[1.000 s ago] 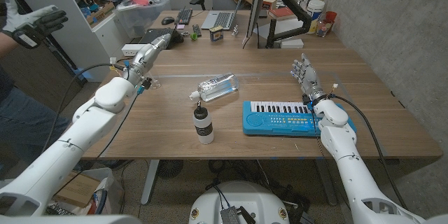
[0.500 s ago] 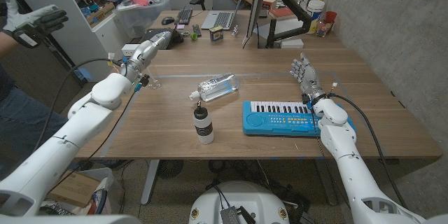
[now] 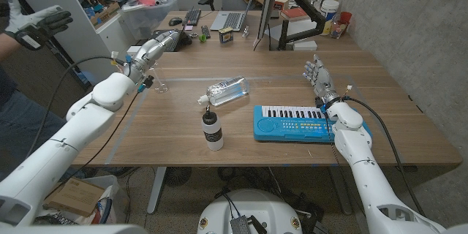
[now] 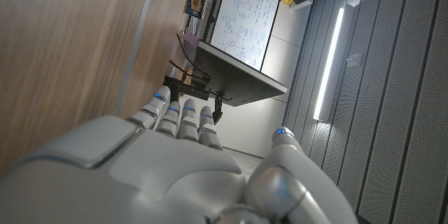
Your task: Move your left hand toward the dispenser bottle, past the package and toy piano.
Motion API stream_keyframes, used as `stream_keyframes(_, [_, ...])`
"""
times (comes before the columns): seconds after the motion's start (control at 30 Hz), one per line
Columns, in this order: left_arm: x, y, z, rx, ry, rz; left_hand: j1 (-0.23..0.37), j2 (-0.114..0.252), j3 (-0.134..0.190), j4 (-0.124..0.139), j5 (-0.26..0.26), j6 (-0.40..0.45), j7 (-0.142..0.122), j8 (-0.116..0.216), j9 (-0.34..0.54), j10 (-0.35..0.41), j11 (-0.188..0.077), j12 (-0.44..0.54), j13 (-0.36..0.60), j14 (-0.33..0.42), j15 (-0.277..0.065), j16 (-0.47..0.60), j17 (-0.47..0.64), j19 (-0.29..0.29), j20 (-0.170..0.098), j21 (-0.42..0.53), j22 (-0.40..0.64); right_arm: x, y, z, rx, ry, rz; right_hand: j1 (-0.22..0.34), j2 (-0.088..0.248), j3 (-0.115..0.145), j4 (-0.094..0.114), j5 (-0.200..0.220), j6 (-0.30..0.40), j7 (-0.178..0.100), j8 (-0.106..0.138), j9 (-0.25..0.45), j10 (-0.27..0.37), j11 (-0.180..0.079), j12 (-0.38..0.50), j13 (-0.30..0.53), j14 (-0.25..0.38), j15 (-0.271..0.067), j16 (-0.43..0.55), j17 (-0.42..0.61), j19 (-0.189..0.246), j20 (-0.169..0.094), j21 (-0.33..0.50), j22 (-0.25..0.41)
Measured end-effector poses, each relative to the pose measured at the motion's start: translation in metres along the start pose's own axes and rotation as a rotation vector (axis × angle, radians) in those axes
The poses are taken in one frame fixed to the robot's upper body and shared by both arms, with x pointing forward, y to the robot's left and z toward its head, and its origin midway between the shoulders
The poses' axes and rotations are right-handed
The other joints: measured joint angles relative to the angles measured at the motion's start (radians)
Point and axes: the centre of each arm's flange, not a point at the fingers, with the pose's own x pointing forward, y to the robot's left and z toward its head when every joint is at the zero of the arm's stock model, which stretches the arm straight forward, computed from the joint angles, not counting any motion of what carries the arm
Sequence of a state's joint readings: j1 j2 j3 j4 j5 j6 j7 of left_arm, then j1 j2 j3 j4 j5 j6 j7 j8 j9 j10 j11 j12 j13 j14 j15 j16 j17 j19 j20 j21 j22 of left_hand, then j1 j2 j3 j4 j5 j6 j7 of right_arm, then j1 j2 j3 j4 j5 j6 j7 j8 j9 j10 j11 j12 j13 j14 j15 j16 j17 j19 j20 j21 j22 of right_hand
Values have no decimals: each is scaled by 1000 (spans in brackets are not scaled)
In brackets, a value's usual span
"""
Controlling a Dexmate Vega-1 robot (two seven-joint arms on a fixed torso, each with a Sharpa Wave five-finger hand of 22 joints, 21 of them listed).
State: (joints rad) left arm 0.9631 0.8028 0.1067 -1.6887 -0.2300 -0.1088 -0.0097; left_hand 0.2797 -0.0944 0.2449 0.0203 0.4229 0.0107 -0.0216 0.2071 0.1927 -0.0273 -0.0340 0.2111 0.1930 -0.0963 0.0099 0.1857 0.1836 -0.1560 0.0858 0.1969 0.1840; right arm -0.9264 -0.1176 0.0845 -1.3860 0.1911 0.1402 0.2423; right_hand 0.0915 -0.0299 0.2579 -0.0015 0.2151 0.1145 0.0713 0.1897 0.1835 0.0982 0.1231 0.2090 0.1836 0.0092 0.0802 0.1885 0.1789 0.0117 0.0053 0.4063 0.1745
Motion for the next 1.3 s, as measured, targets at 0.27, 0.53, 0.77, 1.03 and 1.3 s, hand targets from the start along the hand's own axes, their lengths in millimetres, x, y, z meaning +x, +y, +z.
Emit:
stream_keyframes(0.27, [1,5,3,33,3,-1,0,0,0,0,0,0,0,0,0,0,0,0,0,0,0,0,0,0,0,0,0,2,0,-1,1,3,-1,0,0,-3,-3,0,0,0,0,0,0,0,0,0,0,0,0,0,0,0,-6,0])
stream_keyframes(0.53, [0,13,6,71,3,14,4,4,-4,-4,0,6,-6,1,0,5,-5,0,0,4,-4,0,0,1,1,0,0,5,-1,-1,0,1,-3,0,0,-3,-3,0,0,0,0,0,0,0,0,0,0,0,0,0,5,5,-8,0])
stream_keyframes(0.77, [-4,17,8,97,0,32,12,4,-4,-4,0,6,-6,1,0,11,-11,0,0,12,1,6,0,10,10,7,0,7,0,0,0,-2,2,0,0,-3,-3,0,0,0,0,0,0,0,0,0,0,0,0,0,5,5,-8,0])
stream_keyframes(1.03, [-12,25,11,131,0,53,35,10,-2,-6,0,13,-13,1,0,14,-14,1,0,23,2,8,0,29,21,14,0,9,2,0,0,-2,8,0,0,-3,-2,0,0,0,0,0,0,0,0,0,0,0,0,0,5,5,-15,0])
stream_keyframes(1.3, [-18,31,13,160,2,76,66,21,6,-22,0,29,-21,8,0,29,-29,8,0,44,-6,15,0,47,26,22,0,11,5,0,-1,-1,15,0,0,-2,-2,0,0,0,0,0,0,0,0,0,0,0,0,0,7,3,-18,0])
